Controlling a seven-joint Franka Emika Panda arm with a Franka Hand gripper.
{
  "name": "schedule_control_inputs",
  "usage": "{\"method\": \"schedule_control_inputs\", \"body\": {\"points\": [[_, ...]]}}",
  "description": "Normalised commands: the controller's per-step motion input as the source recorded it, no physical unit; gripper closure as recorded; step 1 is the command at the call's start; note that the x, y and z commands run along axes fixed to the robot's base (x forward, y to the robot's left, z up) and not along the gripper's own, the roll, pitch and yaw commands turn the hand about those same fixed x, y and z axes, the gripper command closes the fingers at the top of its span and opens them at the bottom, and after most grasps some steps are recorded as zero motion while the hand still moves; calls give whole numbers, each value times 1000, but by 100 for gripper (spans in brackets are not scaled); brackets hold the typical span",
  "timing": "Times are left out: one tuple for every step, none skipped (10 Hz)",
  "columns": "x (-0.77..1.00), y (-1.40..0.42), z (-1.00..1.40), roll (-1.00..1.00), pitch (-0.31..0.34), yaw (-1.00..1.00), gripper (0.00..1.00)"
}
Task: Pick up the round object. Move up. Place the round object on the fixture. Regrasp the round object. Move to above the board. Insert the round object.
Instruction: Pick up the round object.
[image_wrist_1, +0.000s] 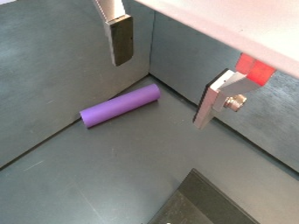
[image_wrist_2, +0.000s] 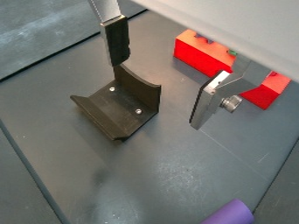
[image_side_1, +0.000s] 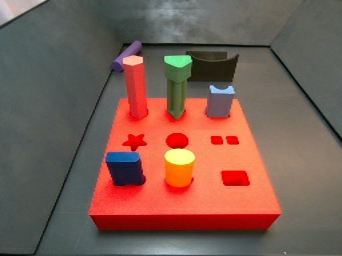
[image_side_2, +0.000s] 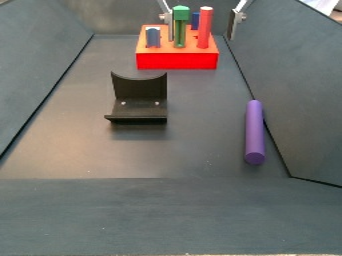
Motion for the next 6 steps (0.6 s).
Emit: {"method": "schedule_control_inputs", "body": {"points": [[137, 214, -77, -171, 3, -117, 0], [-377, 157, -114, 0, -103, -171, 0], [-409, 257, -689, 61, -64, -331, 0], [-414, 289, -854, 0, -139, -414, 0], [-303, 160, -769, -40, -194, -394, 0], [-97, 189, -840, -67, -143, -220, 0]]}}
